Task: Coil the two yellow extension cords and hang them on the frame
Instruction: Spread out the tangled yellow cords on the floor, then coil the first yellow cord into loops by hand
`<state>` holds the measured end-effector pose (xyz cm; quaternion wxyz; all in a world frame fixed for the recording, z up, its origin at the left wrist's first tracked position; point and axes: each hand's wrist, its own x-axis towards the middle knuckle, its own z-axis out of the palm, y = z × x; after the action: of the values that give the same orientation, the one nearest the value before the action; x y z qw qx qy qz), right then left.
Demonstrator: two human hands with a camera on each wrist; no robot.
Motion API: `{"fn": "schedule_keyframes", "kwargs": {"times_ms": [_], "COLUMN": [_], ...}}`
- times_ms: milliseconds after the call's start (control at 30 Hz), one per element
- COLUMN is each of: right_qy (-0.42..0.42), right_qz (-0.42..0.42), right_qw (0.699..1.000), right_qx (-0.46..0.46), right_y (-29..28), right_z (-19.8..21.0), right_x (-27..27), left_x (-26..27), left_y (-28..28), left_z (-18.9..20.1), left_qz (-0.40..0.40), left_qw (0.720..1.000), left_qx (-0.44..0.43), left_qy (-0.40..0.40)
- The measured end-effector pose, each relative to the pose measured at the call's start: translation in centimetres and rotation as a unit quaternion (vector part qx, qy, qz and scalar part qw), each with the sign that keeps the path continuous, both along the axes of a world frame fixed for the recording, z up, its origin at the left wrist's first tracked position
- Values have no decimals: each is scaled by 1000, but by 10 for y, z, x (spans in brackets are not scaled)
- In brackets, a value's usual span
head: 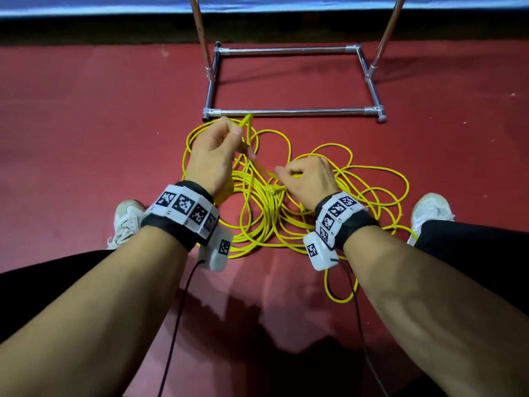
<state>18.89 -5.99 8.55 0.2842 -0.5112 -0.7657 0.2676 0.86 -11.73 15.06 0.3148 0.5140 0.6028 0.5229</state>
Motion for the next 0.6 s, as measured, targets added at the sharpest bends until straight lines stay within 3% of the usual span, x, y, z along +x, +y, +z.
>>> {"fn": "schedule_keyframes", "kwargs": {"times_ms": [100, 233, 433, 600], "right_qy": [89, 189, 155, 181], "right_qz": [37, 69, 29, 25], "right_qw": [994, 976, 986, 983], "right_qx": [56, 81, 58, -18], "right_y": [-4, -5, -3, -5], "right_z": [19, 48, 44, 20], "right_x": [-17, -34, -38, -35], "left_x": [3, 15, 26, 22], "left_y": [-2, -3, -1, 5], "left_z": [-14, -21, -27, -27], "left_qz": [-10, 1, -2, 113], "left_qw": [995, 992, 996, 991], "left_qx": [-37, -48, -72, -62], "left_qy": [97, 114, -59, 44]}}
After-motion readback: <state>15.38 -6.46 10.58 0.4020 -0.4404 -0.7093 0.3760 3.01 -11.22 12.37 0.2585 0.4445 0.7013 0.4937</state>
